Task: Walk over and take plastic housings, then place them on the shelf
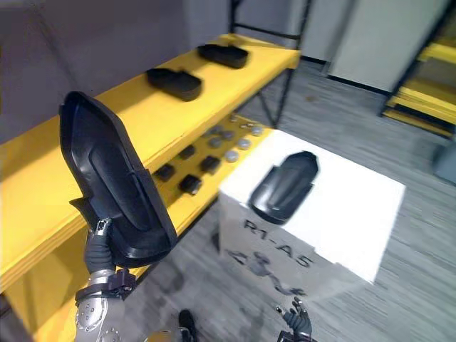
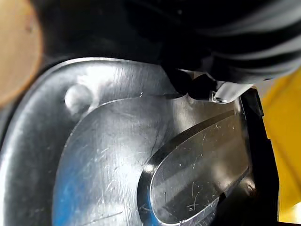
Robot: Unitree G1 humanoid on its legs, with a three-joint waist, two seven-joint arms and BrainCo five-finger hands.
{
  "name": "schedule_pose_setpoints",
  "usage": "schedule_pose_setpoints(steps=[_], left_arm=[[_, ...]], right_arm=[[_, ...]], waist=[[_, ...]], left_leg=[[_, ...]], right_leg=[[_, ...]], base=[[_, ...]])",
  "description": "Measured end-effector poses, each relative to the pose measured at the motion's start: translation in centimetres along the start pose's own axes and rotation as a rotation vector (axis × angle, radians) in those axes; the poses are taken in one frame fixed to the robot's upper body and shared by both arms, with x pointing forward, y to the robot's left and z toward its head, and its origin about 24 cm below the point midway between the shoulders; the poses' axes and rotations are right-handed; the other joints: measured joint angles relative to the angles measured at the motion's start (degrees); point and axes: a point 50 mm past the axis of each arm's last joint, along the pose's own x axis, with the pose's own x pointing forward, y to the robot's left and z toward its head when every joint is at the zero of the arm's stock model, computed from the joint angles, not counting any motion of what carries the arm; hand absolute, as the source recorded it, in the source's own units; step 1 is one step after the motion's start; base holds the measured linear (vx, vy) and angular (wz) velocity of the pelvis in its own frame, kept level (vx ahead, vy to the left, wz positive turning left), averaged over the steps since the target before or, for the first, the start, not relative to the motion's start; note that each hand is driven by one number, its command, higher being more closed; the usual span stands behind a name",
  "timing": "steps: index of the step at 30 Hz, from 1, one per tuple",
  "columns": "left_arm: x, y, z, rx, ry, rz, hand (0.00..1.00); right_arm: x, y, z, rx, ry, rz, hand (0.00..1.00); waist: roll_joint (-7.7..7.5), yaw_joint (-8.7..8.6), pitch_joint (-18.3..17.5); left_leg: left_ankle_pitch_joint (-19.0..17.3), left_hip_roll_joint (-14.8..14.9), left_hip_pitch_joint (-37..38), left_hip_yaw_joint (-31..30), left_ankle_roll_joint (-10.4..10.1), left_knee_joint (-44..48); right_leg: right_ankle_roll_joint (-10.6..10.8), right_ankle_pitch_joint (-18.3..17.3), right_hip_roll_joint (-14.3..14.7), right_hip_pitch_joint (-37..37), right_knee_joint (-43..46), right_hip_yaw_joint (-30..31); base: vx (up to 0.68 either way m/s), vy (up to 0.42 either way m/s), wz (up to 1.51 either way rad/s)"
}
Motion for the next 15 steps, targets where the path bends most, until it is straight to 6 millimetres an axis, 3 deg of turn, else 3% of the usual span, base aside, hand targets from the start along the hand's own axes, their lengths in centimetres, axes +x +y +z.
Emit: schedule_pose_setpoints(steps=[1,4,5,6,7,8,9,10,11,12,13,15], left_arm=[[0.2,-0.1,-0.1,-0.004,-0.002,-0.001,1.0],[0.4,-0.1,-0.5,-0.001,0.016,0.002,1.0],[0.4,-0.2,-0.8,0.002,0.028,-0.001,1.0],[0.4,-0.4,-0.9,0.003,0.036,-0.011,1.0],[0.3,-0.9,-1.0,-0.001,0.042,-0.032,1.0],[0.3,-1.0,-1.0,0.003,0.042,-0.042,1.0],[0.4,-1.2,-1.1,0.016,0.043,-0.06,1.0],[0.5,-1.2,-1.3,0.034,0.051,-0.066,1.0],[0.6,-1.3,-1.3,0.039,0.047,-0.073,1.0],[0.9,-2.0,-1.2,0.033,0.036,-0.098,1.0],[1.0,-2.2,-1.3,0.032,0.041,-0.103,1.0],[1.0,-3.2,-1.2,0.019,0.038,-0.14,1.0]], right_arm=[[0.5,0.5,0.8,-0.008,-0.017,0.012,0.0],[1.2,1.5,1.7,-0.033,-0.027,0.04,0.0],[1.2,1.8,1.7,-0.039,-0.024,0.046,0.0],[1.2,1.9,1.6,-0.054,-0.019,0.053,0.0],[1.0,2.0,1.3,-0.074,-0.008,0.058,0.0],[1.0,2.2,1.4,-0.08,-0.012,0.065,0.0],[0.9,2.5,1.3,-0.094,-0.013,0.079,0.0],[0.8,2.8,1.0,-0.099,-0.004,0.09,0.0],[0.7,3.2,1.1,-0.096,-0.012,0.099,0.0],[0.6,3.4,1.2,-0.099,-0.025,0.109,0.0],[0.4,4.0,1.1,-0.088,-0.023,0.121,0.0],[0.2,4.4,1.3,-0.09,-0.041,0.136,0.0]], waist=[[-0.37,0.41,0.27],[-0.3,0.45,1.11],[-0.37,0.52,1.23],[-0.18,0.31,2.02],[0.0,-0.32,2.55],[0.0,-0.6,2.57],[0.43,-0.95,2.84],[-0.61,-1.02,2.83],[-0.81,-1.1,2.9],[-0.69,-1.37,3.55],[-1.8,-1.56,3.39],[-1.7,-2.44,3.41]], left_leg=[[-0.84,-2.86,-1.34,-1.65,0.89,0.08],[-3.43,-5.8,-1.59,-2.55,2.46,1.88],[-4.4,-6.61,-0.91,-3.51,3.09,2.9],[-5.67,-7.46,1.45,-5.42,3.33,3.34],[-6.67,-7.84,3.47,-7.81,3.34,3.29],[-6.78,-8.08,4.22,-9.09,3.23,2.82],[-6.9,-8.55,6.14,-11.01,2.92,0.71],[-8.37,-8.31,8.7,-10.63,0.9,-0.57],[-9.73,-7.61,8.17,-9.45,0.48,1.45],[-10.97,-7.47,7.76,-9.27,2.87,5.26],[-11.62,-8.92,8.81,-10.13,2.6,5.83],[-11.88,-9.97,9.53,-12.74,2.73,5.89]], right_leg=[[-0.75,-0.68,-1.35,0.52,-0.59,-1.0],[-1.51,0.01,-4.9,1.11,3.9,-1.26],[-2.9,0.85,-7.06,0.48,9.36,0.08],[-7.82,3.61,-9.77,-1.69,18.87,4.38],[-10.04,4.68,-9.5,-5.69,28.43,13.43],[-8.53,3.67,-8.02,-8.23,32.26,18.23],[-6.07,1.84,-4.25,-12.79,36.66,25.57],[-5.52,0.09,-0.97,-16.14,36.11,30.61],[-5.43,-0.77,-0.43,-17.65,35.46,31.63],[-3.7,-2.09,0.51,-19.44,33.26,33.7],[-2.39,-2.98,1.17,-21.04,29.04,37.87],[-2.2,-3.06,4.76,-23.47,24.01,43.35]], base=[[0.16,0.179,1.08],[0.18,0.19,0.61],[0.21,0.251,0.53],[0.24,0.303,0.78],[0.2,0.222,0.83],[0.21,0.165,0.94],[0.24,0.102,0.81],[0.34,0.079,0.74],[0.27,0.009,0.69],[0.31,-0.026,0.66],[0.23,-0.031,0.69],[0.26,-0.023,0.82]])
